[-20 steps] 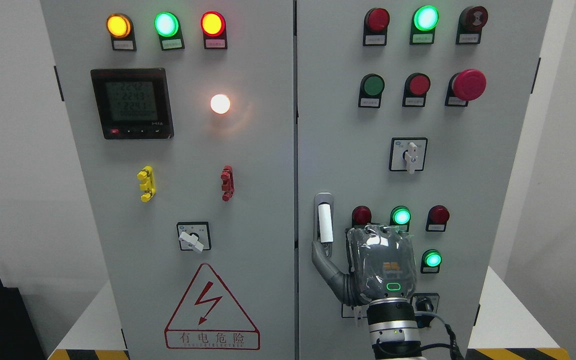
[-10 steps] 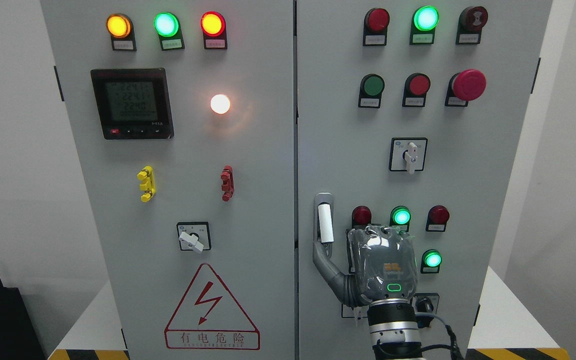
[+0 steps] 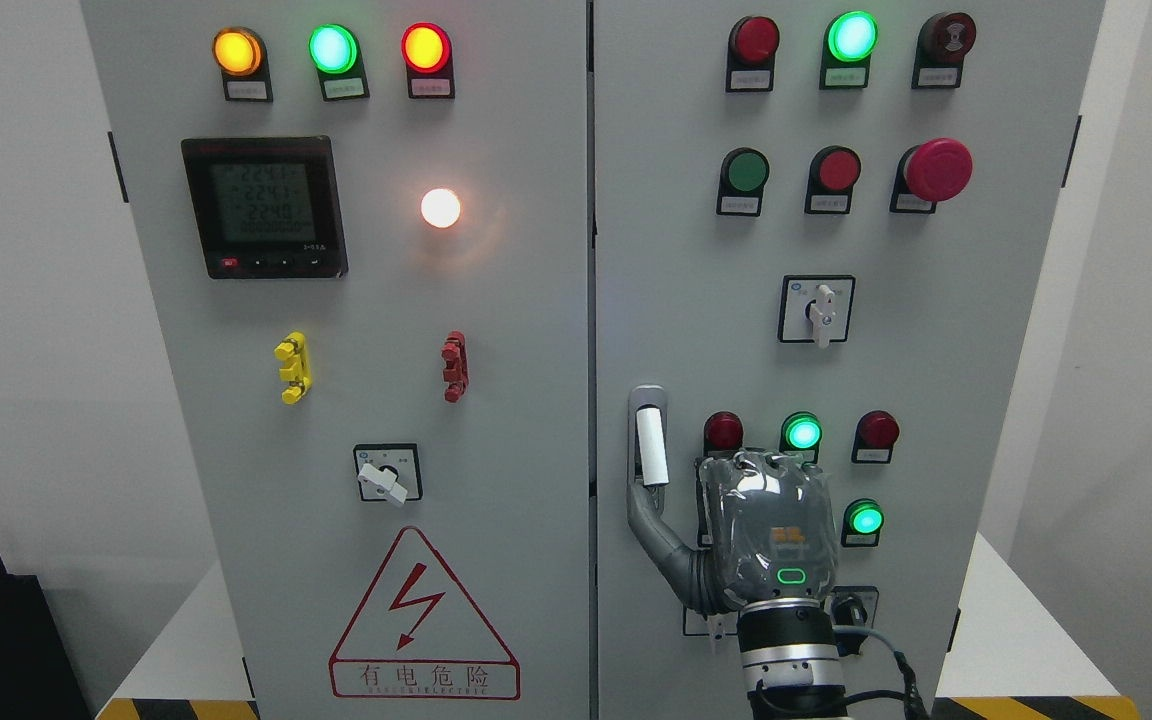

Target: Release door handle

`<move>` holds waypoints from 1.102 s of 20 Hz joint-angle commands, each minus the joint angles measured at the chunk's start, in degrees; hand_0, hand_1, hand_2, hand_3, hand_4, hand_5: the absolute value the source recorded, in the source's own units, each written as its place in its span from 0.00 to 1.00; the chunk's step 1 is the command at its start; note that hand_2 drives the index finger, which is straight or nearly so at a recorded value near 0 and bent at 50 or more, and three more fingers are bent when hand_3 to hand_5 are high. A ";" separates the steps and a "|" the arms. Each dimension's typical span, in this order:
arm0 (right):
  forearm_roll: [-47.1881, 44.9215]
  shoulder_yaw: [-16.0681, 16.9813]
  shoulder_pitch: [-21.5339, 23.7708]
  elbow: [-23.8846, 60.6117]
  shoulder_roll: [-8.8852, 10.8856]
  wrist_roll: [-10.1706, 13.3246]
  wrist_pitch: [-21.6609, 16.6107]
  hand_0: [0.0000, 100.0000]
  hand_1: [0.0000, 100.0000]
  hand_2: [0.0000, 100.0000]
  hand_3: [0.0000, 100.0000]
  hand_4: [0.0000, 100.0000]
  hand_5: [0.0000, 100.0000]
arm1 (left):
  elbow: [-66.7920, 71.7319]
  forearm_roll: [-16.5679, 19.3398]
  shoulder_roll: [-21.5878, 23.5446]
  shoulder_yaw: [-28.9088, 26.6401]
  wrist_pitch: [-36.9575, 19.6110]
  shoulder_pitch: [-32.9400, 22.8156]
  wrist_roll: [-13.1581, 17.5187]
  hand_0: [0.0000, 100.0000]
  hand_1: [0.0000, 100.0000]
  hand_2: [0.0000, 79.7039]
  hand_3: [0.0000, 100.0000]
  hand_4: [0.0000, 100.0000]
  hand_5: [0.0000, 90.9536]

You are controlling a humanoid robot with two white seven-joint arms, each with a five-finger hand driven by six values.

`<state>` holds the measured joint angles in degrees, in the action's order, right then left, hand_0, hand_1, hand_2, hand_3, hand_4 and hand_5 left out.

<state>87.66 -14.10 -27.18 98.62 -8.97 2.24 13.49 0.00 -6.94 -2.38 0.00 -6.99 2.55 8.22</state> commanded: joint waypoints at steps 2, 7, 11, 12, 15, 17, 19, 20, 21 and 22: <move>-0.03 0.48 0.02 0.26 0.00 0.04 0.04 0.36 0.08 0.96 1.00 0.91 0.94 | 0.97 0.00 0.01 -0.62 0.04 0.00 -0.04 0.12 0.39 0.00 0.00 0.00 0.00; 0.05 0.83 0.02 0.61 0.00 0.04 -0.04 0.36 0.08 0.96 1.00 0.91 0.94 | 0.97 0.00 0.01 -0.62 0.04 0.00 -0.04 0.12 0.39 0.00 0.00 0.00 0.00; 0.05 0.92 0.02 0.61 0.00 0.04 -0.04 0.36 0.08 0.96 1.00 0.91 0.94 | 0.97 0.00 -0.08 -0.62 0.04 0.00 -0.04 0.12 0.39 0.00 0.00 0.00 0.00; 0.05 0.92 0.02 0.61 0.00 0.13 -0.04 0.36 0.08 0.96 1.00 0.91 0.94 | 0.97 0.00 -0.08 -0.62 0.04 0.00 -0.04 0.12 0.39 0.00 0.00 0.00 0.00; 0.05 1.09 0.02 0.70 0.00 0.13 -0.04 0.36 0.08 0.96 1.00 0.91 0.94 | 0.97 0.00 0.01 -0.62 0.04 0.00 -0.04 0.12 0.39 0.00 0.00 0.00 0.00; 0.05 1.18 0.02 0.70 0.00 0.13 -0.04 0.36 0.08 0.96 1.00 0.91 0.94 | 0.97 0.00 0.01 -0.62 0.04 0.00 -0.04 0.12 0.39 0.00 0.00 0.00 0.00; 0.05 1.18 0.02 0.61 0.00 0.13 -0.04 0.36 0.09 0.96 1.00 0.91 0.94 | 0.97 0.00 0.01 -0.62 0.04 0.00 -0.04 0.12 0.39 0.00 0.00 0.00 0.00; 0.05 1.18 0.02 0.61 0.09 0.13 -0.13 0.36 0.09 0.96 1.00 0.91 0.94 | 0.97 0.00 -0.08 -0.62 0.04 0.00 -0.04 0.12 0.39 0.00 0.00 0.00 0.00; 0.05 1.18 0.02 0.61 0.09 0.13 -0.13 0.36 0.09 0.96 1.00 0.91 0.94 | 0.97 0.00 -0.08 -0.62 0.04 0.00 -0.04 0.12 0.39 0.00 0.00 0.00 0.00; 0.05 1.36 0.02 0.70 0.09 0.13 -0.13 0.36 0.09 0.96 1.00 0.91 0.94 | 0.97 0.00 -0.08 -0.62 0.04 0.00 -0.04 0.12 0.39 0.00 0.00 0.00 0.00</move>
<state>87.71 -13.21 -27.14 99.12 -8.95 2.33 13.43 0.00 -6.94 -2.42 0.00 -7.02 2.55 8.22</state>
